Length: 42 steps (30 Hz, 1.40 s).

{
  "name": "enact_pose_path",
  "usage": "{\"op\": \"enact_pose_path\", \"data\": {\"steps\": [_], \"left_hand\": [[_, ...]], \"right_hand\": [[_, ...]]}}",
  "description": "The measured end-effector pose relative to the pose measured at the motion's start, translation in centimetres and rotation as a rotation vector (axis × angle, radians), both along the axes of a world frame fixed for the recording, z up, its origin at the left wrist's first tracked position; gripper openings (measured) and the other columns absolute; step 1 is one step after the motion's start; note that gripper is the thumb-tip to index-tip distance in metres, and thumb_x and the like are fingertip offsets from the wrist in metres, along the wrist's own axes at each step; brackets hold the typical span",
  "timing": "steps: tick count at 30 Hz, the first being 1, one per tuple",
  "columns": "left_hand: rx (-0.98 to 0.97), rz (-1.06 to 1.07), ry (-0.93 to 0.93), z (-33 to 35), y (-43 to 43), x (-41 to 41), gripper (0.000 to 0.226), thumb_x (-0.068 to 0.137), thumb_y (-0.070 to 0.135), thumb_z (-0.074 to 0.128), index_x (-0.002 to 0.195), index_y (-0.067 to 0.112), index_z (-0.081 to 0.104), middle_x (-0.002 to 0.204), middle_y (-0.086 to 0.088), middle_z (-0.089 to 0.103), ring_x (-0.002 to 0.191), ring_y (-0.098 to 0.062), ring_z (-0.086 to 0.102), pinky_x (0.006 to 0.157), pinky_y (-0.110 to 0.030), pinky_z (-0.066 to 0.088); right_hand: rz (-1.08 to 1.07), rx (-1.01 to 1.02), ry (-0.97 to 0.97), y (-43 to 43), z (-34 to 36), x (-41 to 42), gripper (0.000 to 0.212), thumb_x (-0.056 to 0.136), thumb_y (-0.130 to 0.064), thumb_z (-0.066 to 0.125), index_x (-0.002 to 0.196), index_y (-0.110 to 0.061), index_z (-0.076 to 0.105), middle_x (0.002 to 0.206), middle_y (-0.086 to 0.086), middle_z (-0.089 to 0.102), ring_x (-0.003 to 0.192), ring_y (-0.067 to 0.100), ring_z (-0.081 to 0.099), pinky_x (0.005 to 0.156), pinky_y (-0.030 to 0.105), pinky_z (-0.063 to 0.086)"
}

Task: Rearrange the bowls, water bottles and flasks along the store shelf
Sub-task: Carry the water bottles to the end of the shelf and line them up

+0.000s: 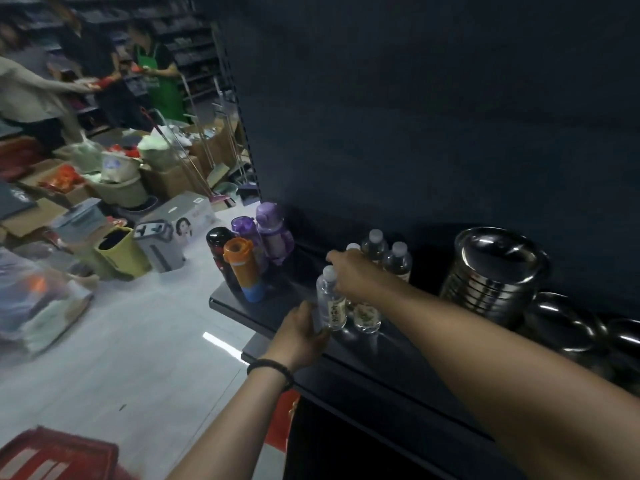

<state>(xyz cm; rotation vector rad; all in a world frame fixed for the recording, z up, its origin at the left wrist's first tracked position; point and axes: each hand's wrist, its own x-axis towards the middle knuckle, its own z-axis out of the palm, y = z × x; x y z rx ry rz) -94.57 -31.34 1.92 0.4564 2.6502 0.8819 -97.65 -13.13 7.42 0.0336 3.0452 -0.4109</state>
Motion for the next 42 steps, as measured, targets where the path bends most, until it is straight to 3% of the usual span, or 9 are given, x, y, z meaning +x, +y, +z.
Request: {"op": "enact_pose_path", "data": {"steps": [4, 10, 17, 23, 27, 33, 36, 40, 42], "left_hand": [[-0.03, -0.049, -0.002, -0.6, -0.9, -0.9, 0.05, 0.1, 0.037, 0.068, 0.144, 0.016, 0.054, 0.135, -0.012, 0.059, 0.126, -0.031, 0.06, 0.099, -0.035, 0.048], [-0.03, -0.084, -0.068, -1.3, -1.9, -1.7, 0.037, 0.1, 0.031, 0.066, 0.135, 0.02, 0.066, 0.131, -0.008, 0.063, 0.12, -0.029, 0.065, 0.1, -0.037, 0.053], [0.1, -0.035, -0.065, -0.6, -3.7, -2.2, 0.056, 0.096, 0.014, 0.063, 0.15, 0.026, 0.05, 0.144, -0.005, 0.06, 0.126, -0.026, 0.063, 0.103, -0.044, 0.056], [0.231, -0.05, 0.027, 1.6, -3.2, -1.9, 0.072, 0.092, 0.022, 0.065, 0.159, 0.033, 0.042, 0.154, 0.001, 0.056, 0.141, -0.019, 0.055, 0.116, -0.042, 0.049], [0.354, -0.137, 0.014, 4.4, -1.5, 0.7, 0.067, 0.084, 0.034, 0.066, 0.147, 0.048, 0.049, 0.142, 0.014, 0.065, 0.129, -0.006, 0.062, 0.108, -0.035, 0.053], [0.453, -0.295, -0.032, 7.2, 3.3, 8.1, 0.059, 0.081, 0.046, 0.049, 0.125, 0.083, 0.036, 0.129, 0.024, 0.067, 0.12, 0.003, 0.065, 0.099, -0.018, 0.052], [0.495, -0.396, -0.037, 8.5, 6.9, 13.2, 0.059, 0.096, 0.027, 0.059, 0.136, 0.067, 0.043, 0.128, 0.031, 0.065, 0.122, 0.014, 0.061, 0.096, -0.006, 0.047], [0.48, -0.539, -0.097, 7.8, 13.0, 20.2, 0.055, 0.095, 0.039, 0.06, 0.149, 0.045, 0.048, 0.139, 0.018, 0.068, 0.129, 0.004, 0.063, 0.109, -0.033, 0.055], [0.439, -0.601, -0.111, 7.5, 16.6, 24.6, 0.05, 0.101, 0.027, 0.061, 0.147, 0.043, 0.049, 0.136, 0.018, 0.07, 0.124, 0.005, 0.065, 0.106, -0.032, 0.057]], "right_hand": [[-0.009, -0.008, -0.062, -0.4, -1.6, -2.0, 0.011, 0.097, -0.014, 0.068, 0.107, -0.013, 0.062, 0.1, 0.004, 0.067, 0.086, 0.02, 0.067, 0.059, 0.028, 0.045], [-0.01, 0.158, -0.044, -2.0, -2.3, -2.4, 0.017, 0.101, -0.017, 0.061, 0.117, -0.011, 0.062, 0.111, 0.012, 0.064, 0.1, 0.028, 0.065, 0.086, 0.041, 0.058], [-0.05, 0.058, -0.007, -2.5, -1.8, -1.1, 0.015, 0.1, -0.006, 0.065, 0.111, -0.01, 0.056, 0.102, 0.01, 0.066, 0.081, 0.02, 0.067, 0.067, 0.038, 0.057], [-0.036, -0.024, -0.008, -1.5, 3.7, 2.6, 0.013, 0.101, -0.03, 0.062, 0.105, -0.022, 0.052, 0.11, 0.002, 0.055, 0.099, 0.025, 0.061, 0.077, 0.043, 0.049], [-0.135, -0.023, 0.008, -0.9, 8.6, 6.8, 0.03, 0.096, -0.057, 0.062, 0.109, -0.032, 0.054, 0.114, -0.003, 0.06, 0.102, 0.025, 0.057, 0.083, 0.045, 0.049], [-0.182, -0.052, 0.1, 2.9, 12.5, 15.7, 0.029, 0.094, -0.052, 0.068, 0.096, -0.03, 0.049, 0.097, -0.001, 0.06, 0.092, 0.029, 0.064, 0.07, 0.035, 0.042], [-0.249, -0.037, 0.108, 6.5, 13.0, 21.8, 0.034, 0.094, -0.054, 0.069, 0.1, -0.022, 0.058, 0.099, 0.002, 0.065, 0.092, 0.027, 0.065, 0.072, 0.039, 0.051], [-0.386, -0.074, 0.124, 12.1, 13.1, 32.0, 0.033, 0.093, -0.054, 0.07, 0.101, -0.024, 0.061, 0.101, 0.001, 0.066, 0.09, 0.024, 0.065, 0.075, 0.041, 0.057], [-0.455, -0.106, 0.128, 14.9, 13.0, 37.9, 0.03, 0.095, -0.05, 0.07, 0.103, -0.023, 0.062, 0.103, 0.0, 0.066, 0.09, 0.022, 0.065, 0.067, 0.037, 0.052]]}}
